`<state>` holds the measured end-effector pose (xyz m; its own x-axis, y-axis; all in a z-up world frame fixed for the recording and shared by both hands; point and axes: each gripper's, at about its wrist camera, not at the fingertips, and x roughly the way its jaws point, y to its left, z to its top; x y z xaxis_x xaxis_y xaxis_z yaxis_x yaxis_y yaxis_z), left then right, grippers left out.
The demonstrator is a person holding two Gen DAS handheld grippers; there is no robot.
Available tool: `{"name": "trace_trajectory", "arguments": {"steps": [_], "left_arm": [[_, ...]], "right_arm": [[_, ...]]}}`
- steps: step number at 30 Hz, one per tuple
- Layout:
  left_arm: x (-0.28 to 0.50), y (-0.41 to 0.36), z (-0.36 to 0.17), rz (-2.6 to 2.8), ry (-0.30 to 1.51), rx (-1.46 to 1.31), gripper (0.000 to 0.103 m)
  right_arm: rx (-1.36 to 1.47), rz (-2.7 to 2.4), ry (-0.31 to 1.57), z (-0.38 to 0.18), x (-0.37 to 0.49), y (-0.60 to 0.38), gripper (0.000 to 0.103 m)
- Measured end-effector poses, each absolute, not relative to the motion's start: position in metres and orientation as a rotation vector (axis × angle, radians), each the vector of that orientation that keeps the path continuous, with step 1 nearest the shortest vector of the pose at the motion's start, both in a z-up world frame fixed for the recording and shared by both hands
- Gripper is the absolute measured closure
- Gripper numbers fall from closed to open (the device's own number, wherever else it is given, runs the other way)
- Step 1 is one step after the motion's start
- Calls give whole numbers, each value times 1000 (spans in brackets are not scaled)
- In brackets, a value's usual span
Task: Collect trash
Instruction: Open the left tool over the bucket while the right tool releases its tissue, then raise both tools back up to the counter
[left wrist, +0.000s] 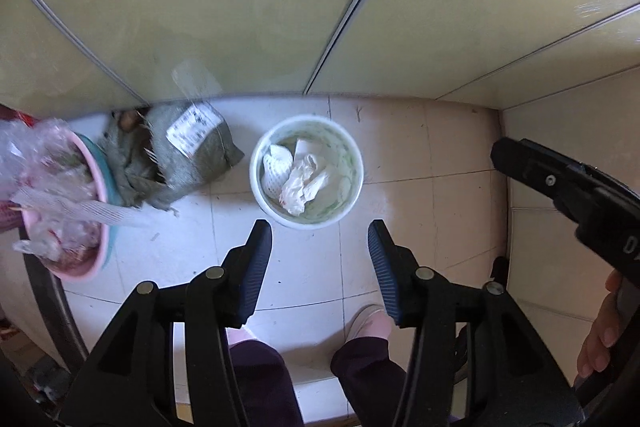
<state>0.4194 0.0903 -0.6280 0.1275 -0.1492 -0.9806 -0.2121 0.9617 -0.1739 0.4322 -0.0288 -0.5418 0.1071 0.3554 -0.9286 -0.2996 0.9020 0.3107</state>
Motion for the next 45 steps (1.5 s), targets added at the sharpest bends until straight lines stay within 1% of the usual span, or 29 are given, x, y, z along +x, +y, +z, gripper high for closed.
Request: {"name": "trace_trajectory", "arguments": {"steps": [4,9,15,21,24,31,33,35,36,40,45], "left_arm": [[419,94,-559,31,1394,-275,54],[417,97,-451,7,1293,-240,54],[411,104,-342,-45,1176,-194,54],[403,114,-254,-104,1059,-133,54],[399,122,-222,-121,1001,-108,54],[410,115,-175,-158,923,-63,54],[417,113,-166,-165,900,-46,54],[422,111,-160,-164,882,-38,47],[429,110,-159,-158,874,-35,46],[458,104,-161,-141,879,-39,46],[526,94,-170,-63,912,-54,46]], "right_arm": [[44,472,1352,-492,427,-33,68],[63,449,1275,-401,417,-39,68],[91,393,1151,-307,403,-39,68],[142,326,1025,-226,388,-36,68],[160,293,951,-190,379,-38,68],[199,235,845,-135,376,-48,68],[210,214,819,-126,380,-55,67],[214,188,795,-121,384,-64,66],[213,174,788,-121,389,-69,66],[228,149,787,-125,415,-90,65],[249,148,831,-141,475,-125,62]]}}
